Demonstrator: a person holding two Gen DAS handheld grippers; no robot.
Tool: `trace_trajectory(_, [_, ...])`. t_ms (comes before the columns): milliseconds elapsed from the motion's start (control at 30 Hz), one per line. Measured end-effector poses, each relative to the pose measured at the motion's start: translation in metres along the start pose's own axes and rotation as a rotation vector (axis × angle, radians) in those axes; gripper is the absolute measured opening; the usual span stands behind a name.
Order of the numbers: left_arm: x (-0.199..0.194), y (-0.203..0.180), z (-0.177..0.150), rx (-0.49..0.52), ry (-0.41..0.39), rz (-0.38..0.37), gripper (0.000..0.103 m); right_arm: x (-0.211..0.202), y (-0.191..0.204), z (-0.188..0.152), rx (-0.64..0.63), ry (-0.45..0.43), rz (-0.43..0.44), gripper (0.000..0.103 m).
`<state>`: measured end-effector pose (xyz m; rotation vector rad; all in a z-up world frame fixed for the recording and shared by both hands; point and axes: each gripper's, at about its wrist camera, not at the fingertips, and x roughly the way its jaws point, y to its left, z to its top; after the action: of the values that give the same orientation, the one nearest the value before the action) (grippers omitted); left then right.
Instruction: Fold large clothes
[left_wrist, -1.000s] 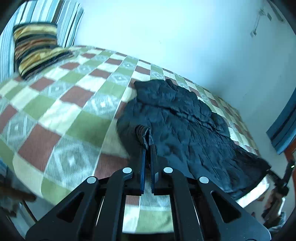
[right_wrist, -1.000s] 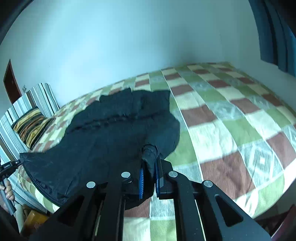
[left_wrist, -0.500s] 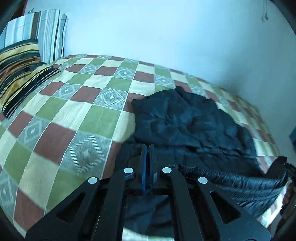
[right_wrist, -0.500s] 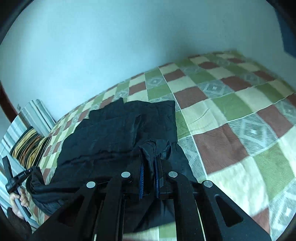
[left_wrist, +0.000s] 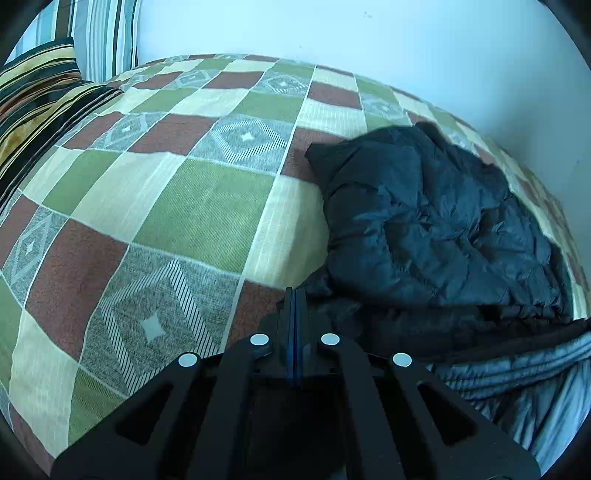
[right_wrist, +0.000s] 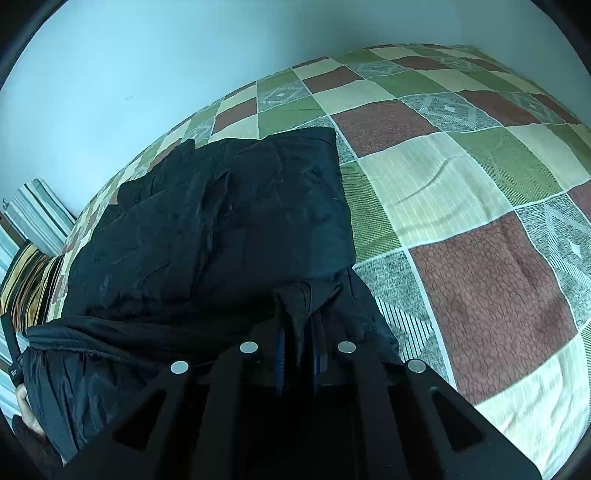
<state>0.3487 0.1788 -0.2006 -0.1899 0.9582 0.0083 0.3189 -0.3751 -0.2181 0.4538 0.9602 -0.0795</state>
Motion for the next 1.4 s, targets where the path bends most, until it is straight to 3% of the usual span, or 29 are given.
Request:
trace_trajectory(233, [-0.039, 0.004, 0.016, -0.026, -0.066, -0.083, 0.004, -0.002, 0.002, 0.011, -0.002, 0.002, -0.008, 0.011])
trace_trajectory(333, [-0.054, 0.006, 0.011, 0.003, -0.080, -0.099, 0.023, 0.000, 0.001, 0.011, 0.003, 0.003, -0.007, 0.011])
trace_trajectory(367, [-0.057, 0.007, 0.007, 0.014, -0.073, -0.100, 0.037, 0.000, 0.001, 0.011, 0.003, 0.003, -0.008, 0.011])
trace_trajectory(400, [-0.058, 0.010, 0.004, 0.016, -0.061, -0.110, 0.045, 0.000, 0.001, 0.011, 0.000, 0.003, -0.009, 0.013])
trace_trajectory(500, [-0.061, 0.014, -0.010, 0.031, -0.032, -0.117, 0.047, -0.004, 0.003, 0.012, -0.013, 0.001, -0.017, 0.016])
trace_trajectory(600, [-0.062, 0.016, -0.021, 0.061, -0.022, -0.105, 0.053, -0.015, 0.005, 0.014, -0.019, -0.014, -0.006, 0.029])
trace_trajectory(667, [-0.062, 0.018, -0.027, 0.076, -0.005, -0.117, 0.055, -0.024, 0.005, 0.015, -0.021, -0.034, 0.009, 0.051])
trace_trajectory(767, [-0.061, 0.018, -0.033, 0.102, 0.012, -0.133, 0.058, -0.043, 0.007, 0.015, -0.053, -0.089, -0.009, 0.069])
trace_trajectory(933, [-0.055, 0.017, -0.037, 0.125, 0.042, -0.161, 0.060, -0.050, 0.007, 0.012, -0.101, -0.079, -0.013, 0.070])
trace_trajectory(1100, [-0.036, 0.011, -0.041, 0.143, 0.098, -0.178, 0.061, -0.030, 0.007, 0.007, -0.132, -0.009, -0.001, 0.070])
trace_trajectory(1233, [-0.025, 0.005, -0.045, 0.152, 0.128, -0.168, 0.060, -0.010, 0.015, 0.000, -0.189, 0.032, -0.040, 0.070])
trace_trajectory(1300, [-0.024, 0.000, -0.046, 0.160, 0.134, -0.158, 0.052, -0.005, 0.019, -0.005, -0.212, 0.028, -0.074, 0.064])
trace_trajectory(1333, [-0.025, -0.003, -0.047, 0.167, 0.126, -0.148, 0.051, -0.003, 0.021, -0.008, -0.220, 0.030, -0.090, 0.056])
trace_trajectory(1400, [-0.028, -0.008, -0.048, 0.192, 0.118, -0.127, 0.048, -0.002, 0.022, -0.011, -0.220, 0.033, -0.091, 0.050])
